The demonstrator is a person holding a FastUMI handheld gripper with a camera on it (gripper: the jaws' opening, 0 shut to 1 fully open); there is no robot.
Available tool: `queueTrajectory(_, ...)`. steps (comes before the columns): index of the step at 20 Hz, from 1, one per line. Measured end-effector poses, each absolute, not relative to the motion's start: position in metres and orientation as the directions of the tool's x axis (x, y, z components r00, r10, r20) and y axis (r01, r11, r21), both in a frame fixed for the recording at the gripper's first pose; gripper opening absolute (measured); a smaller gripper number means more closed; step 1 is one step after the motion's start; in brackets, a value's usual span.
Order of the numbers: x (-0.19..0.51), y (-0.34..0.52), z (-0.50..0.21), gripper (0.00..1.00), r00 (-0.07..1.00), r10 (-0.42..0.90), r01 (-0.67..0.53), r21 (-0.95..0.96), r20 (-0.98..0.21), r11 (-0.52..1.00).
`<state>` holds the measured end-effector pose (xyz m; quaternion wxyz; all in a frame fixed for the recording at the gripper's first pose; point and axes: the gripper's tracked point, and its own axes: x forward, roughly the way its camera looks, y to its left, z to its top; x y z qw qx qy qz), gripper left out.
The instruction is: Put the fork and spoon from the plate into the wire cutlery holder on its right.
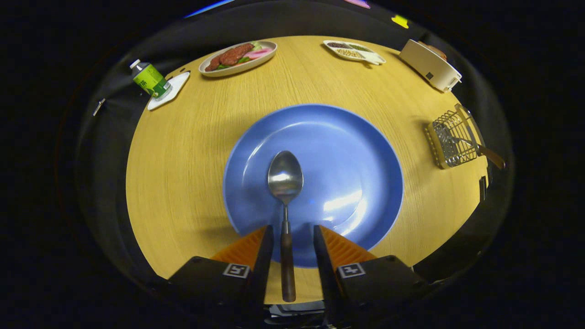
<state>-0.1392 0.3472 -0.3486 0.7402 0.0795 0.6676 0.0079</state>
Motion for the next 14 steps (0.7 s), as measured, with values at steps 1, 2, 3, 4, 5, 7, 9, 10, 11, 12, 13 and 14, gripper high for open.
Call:
queueTrajectory(1, -0.142, 0.347, -0.346, 0.35, 0.097, 0.125, 0.091, 0.134, -0.987, 0.987)
queueTrajectory(2, -0.145, 0.348, -0.356, 0.3, 0.077, 0.13, 0.099, 0.137, -0.989, 0.986)
queueTrajectory(3, -0.144, 0.35, -0.355, 0.24, 0.081, 0.139, 0.097, 0.147, -0.987, 0.984)
queueTrajectory(4, -0.138, 0.347, -0.349, 0.18, 0.088, 0.145, 0.097, 0.154, -0.985, 0.983)
queueTrajectory(5, -0.138, 0.344, -0.348, 0.11, 0.084, 0.15, 0.108, 0.158, -0.985, 0.981)
queueTrajectory(7, -0.137, 0.343, -0.342, 0.08, 0.094, 0.155, 0.134, 0.167, -0.983, 0.977)
queueTrajectory(9, -0.136, 0.335, -0.336, 0.08, 0.093, 0.144, 0.124, 0.155, -0.985, 0.98)
queueTrajectory(10, -0.135, 0.329, -0.331, 0.07, 0.089, 0.127, 0.101, 0.136, -0.988, 0.986)
queueTrajectory(11, -0.134, 0.319, -0.323, 0.08, 0.075, 0.101, 0.077, 0.106, -0.992, 0.991)
queueTrajectory(12, -0.133, 0.309, -0.313, 0.08, 0.067, 0.077, 0.057, 0.081, -0.995, 0.995)
queueTrajectory(13, -0.128, 0.299, -0.302, 0.07, 0.068, 0.057, 0.051, 0.06, -0.996, 0.997)
queueTrajectory(14, -0.123, 0.287, -0.29, 0.07, 0.071, 0.033, 0.052, 0.036, -0.997, 0.998)
